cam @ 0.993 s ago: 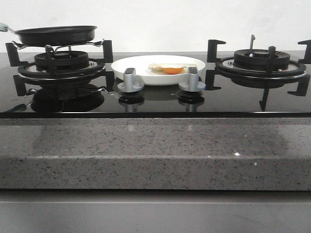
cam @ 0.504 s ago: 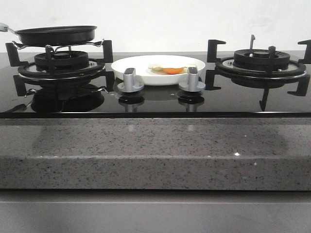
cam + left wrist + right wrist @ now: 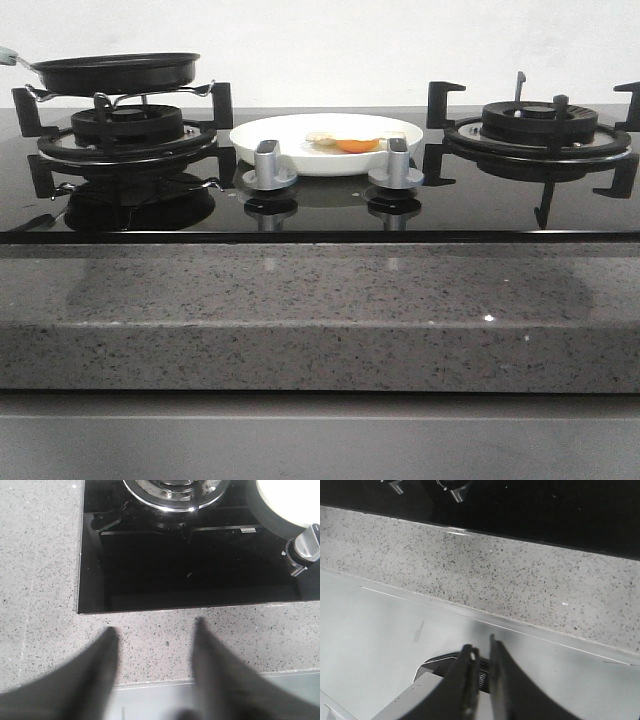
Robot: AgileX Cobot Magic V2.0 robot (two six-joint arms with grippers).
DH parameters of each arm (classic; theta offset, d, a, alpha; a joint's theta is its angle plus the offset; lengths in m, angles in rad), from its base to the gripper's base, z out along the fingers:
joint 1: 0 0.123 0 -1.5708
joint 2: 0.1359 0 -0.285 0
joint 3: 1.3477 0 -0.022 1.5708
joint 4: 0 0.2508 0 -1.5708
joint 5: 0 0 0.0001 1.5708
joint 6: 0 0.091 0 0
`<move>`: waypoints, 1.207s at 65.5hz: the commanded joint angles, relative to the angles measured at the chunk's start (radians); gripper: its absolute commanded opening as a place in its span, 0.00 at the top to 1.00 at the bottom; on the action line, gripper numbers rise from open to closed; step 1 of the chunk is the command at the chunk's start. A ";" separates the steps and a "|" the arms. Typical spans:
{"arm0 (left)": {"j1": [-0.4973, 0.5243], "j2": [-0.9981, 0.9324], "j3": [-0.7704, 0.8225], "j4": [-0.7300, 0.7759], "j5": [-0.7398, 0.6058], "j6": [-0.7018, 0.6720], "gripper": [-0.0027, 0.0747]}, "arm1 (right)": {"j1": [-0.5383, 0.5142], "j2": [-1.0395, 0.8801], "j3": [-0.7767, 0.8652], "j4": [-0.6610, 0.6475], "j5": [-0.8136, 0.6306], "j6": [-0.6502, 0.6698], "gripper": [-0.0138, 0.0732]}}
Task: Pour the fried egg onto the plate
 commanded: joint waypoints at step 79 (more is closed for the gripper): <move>0.105 -0.355 0.488 0.023 -0.657 -0.010 0.99 | 0.001 -0.003 -0.020 -0.004 -0.044 -0.013 0.96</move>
